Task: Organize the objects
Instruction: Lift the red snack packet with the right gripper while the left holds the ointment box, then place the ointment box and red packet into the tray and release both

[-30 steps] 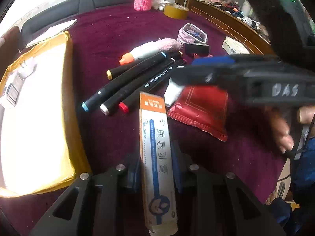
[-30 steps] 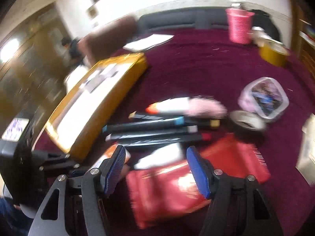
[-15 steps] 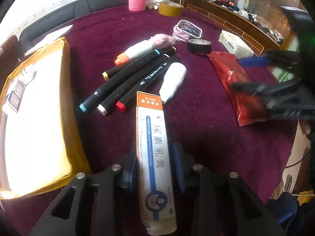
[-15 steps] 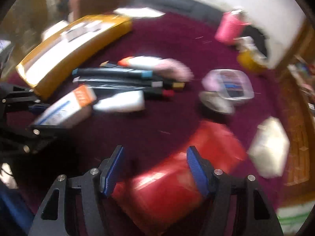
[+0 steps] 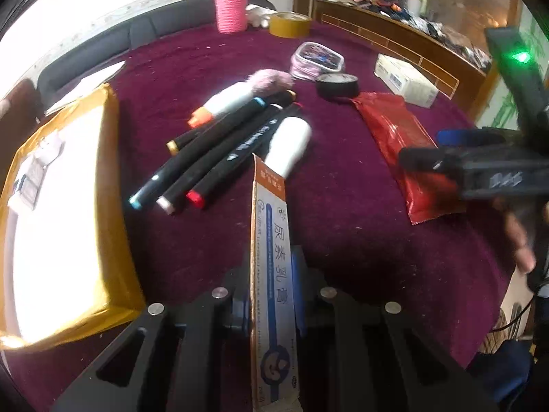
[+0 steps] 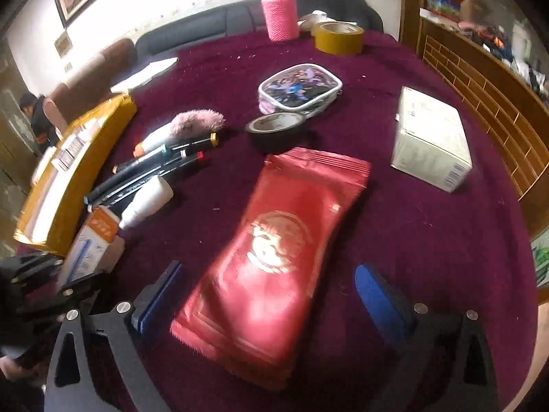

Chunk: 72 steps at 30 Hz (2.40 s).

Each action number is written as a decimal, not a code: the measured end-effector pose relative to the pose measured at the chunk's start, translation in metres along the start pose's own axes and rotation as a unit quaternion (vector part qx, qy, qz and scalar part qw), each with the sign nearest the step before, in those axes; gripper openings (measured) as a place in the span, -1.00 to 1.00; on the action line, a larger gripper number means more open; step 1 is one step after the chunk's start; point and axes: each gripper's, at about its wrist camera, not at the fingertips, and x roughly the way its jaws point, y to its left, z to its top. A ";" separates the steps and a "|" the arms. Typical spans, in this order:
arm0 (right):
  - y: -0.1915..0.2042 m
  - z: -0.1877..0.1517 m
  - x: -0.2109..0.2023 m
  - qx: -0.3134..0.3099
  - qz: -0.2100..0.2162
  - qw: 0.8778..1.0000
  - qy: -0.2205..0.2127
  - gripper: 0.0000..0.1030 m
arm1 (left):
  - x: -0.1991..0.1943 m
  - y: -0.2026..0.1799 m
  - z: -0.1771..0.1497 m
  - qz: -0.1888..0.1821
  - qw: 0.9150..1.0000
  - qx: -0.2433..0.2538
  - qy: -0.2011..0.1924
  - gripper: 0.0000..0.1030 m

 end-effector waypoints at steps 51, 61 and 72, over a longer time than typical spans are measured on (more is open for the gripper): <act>0.101 0.034 -0.042 -0.060 0.190 0.977 -0.079 -0.07 | -0.092 0.132 0.002 -0.037 0.980 -0.163 -0.112 -0.63; 0.193 0.080 -0.021 -0.120 0.221 0.966 -0.065 -0.07 | -0.081 0.193 0.005 -0.016 0.974 -0.205 -0.090 -0.63; 0.252 0.122 0.034 -0.128 0.220 0.967 -0.024 -0.07 | -0.054 0.232 0.023 -0.001 0.974 -0.219 -0.060 -0.63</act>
